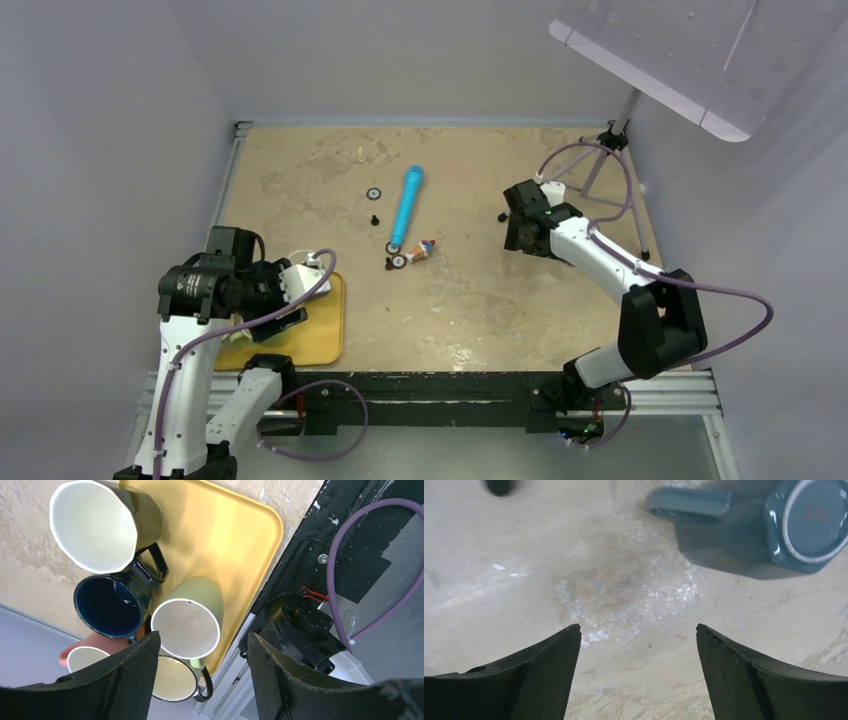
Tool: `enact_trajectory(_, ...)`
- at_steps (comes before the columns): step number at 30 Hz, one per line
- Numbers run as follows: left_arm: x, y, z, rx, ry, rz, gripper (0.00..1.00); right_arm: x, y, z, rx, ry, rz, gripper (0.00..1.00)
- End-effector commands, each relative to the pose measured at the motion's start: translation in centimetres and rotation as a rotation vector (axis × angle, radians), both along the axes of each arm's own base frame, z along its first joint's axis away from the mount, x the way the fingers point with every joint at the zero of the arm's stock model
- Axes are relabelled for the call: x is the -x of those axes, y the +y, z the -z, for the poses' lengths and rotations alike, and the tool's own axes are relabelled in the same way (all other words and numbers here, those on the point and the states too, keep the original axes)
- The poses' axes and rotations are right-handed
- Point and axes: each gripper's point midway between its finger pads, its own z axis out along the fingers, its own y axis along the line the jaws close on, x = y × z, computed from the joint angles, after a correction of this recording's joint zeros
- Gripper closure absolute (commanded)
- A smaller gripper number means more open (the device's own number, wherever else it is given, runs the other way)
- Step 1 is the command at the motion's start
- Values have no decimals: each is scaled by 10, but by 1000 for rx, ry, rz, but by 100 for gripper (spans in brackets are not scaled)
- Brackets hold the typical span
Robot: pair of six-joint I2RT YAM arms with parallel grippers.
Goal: Turn the mug right side up
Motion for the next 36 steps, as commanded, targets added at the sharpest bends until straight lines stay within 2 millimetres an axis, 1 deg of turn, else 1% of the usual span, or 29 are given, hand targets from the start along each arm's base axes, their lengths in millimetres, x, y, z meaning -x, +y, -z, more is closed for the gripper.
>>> enact_trajectory(1,6,-6,2,28,45,24,31,-15,2,-41,151,23,-180,13)
enact_trajectory(3,5,-5,2,27,37,26,32,-23,-4,-46,246,81,-251,15)
enact_trajectory(4,5,-6,2,28,33,30,32,-24,-7,-46,291,140,-288,16)
enact_trajectory(7,5,-6,1,31,29,32,32,-27,-9,-35,374,309,-422,18)
enact_trajectory(9,5,-6,1,32,29,31,32,-26,-20,-31,463,412,-452,19)
enact_trajectory(11,6,-6,2,30,33,30,32,-29,-30,-33,555,460,-476,20)
enact_trajectory(13,6,-5,2,24,34,30,32,-41,-34,-40,619,447,-501,19)
enact_trajectory(16,5,-3,3,15,40,27,32,-56,-47,-55,769,445,-487,19)
enact_trajectory(18,5,-3,2,13,39,25,32,-67,-50,-58,847,437,-497,21)
enact_trajectory(20,4,-4,0,17,35,24,32,-72,-52,-47,898,460,-543,25)
enact_trajectory(22,4,-5,-2,22,34,25,32,-71,-56,-36,953,498,-572,25)
enact_trajectory(23,4,-5,-2,24,33,23,32,-72,-59,-34,988,508,-576,25)
enact_trajectory(24,4,-5,-3,26,34,28,32,-75,-60,-33,1016,508,-587,28)
enact_trajectory(27,3,-6,-3,29,36,35,32,-87,-57,-27,1037,462,-624,34)
enact_trajectory(29,2,-7,-4,33,35,34,32,-93,-60,-28,1076,449,-621,38)
enact_trajectory(31,1,-8,-6,40,40,35,32,-99,-62,-29,1120,445,-624,41)
enact_trajectory(33,0,-9,-7,40,42,36,32,-104,-60,-28,1142,424,-628,41)
enact_trajectory(36,-2,-8,-9,36,40,33,32,-104,-59,-11,1136,433,-677,42)
